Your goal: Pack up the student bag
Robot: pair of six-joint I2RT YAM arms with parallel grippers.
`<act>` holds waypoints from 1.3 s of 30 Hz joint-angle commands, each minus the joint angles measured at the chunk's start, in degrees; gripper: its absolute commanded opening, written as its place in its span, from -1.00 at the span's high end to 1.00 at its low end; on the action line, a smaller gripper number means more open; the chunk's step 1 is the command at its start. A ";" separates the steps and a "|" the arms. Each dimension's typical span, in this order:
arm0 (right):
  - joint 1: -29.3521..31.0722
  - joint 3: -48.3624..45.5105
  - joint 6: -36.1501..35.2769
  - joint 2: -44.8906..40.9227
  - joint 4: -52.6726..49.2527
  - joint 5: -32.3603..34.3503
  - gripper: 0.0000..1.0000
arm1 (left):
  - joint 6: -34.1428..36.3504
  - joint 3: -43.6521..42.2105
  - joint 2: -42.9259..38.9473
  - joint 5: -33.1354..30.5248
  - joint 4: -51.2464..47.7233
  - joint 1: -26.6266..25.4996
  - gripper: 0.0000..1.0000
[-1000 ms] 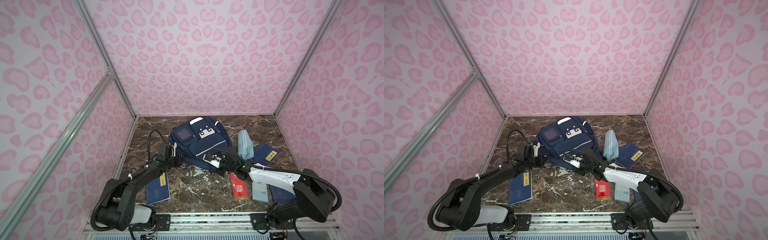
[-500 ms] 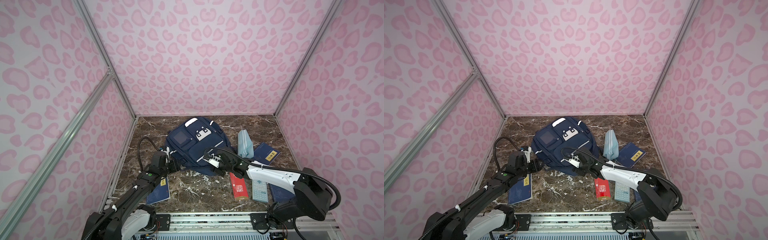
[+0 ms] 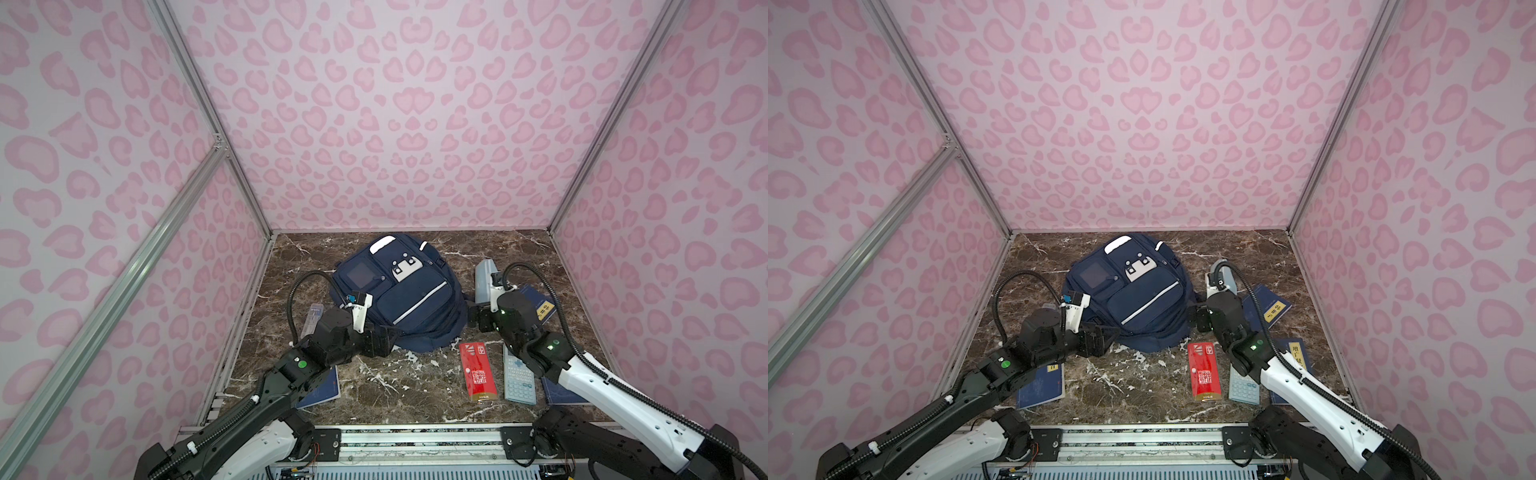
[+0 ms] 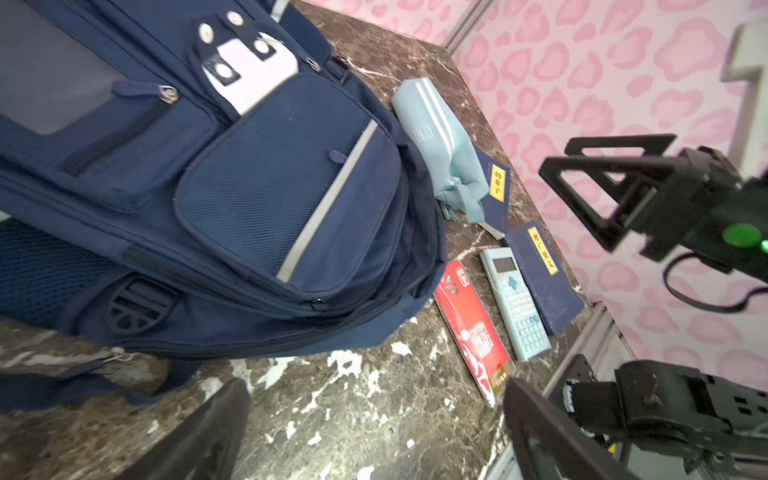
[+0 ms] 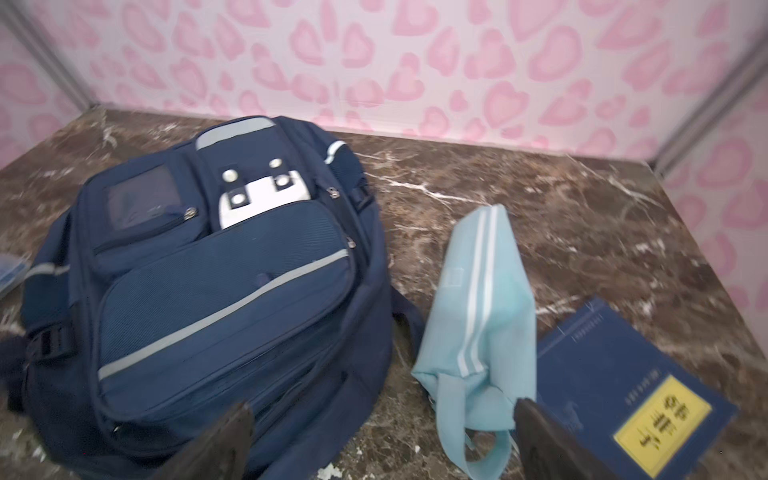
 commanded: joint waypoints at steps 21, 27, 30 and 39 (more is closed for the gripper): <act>-3.44 -3.24 10.77 12.12 -14.45 -14.48 -1.00 | 11.86 17.24 27.09 -13.58 -4.68 -13.59 -0.87; -3.29 -8.12 12.05 5.53 -11.05 -17.31 -1.00 | 6.70 14.27 25.85 -13.94 -1.93 -14.32 -0.90; -2.32 -5.93 10.91 4.74 -12.71 -17.28 -1.00 | 0.84 11.43 21.68 -20.49 -6.29 -12.01 -0.87; 15.38 2.12 13.64 12.64 -7.38 -14.58 -1.00 | -11.42 -4.09 0.81 -26.78 -15.67 7.07 -0.82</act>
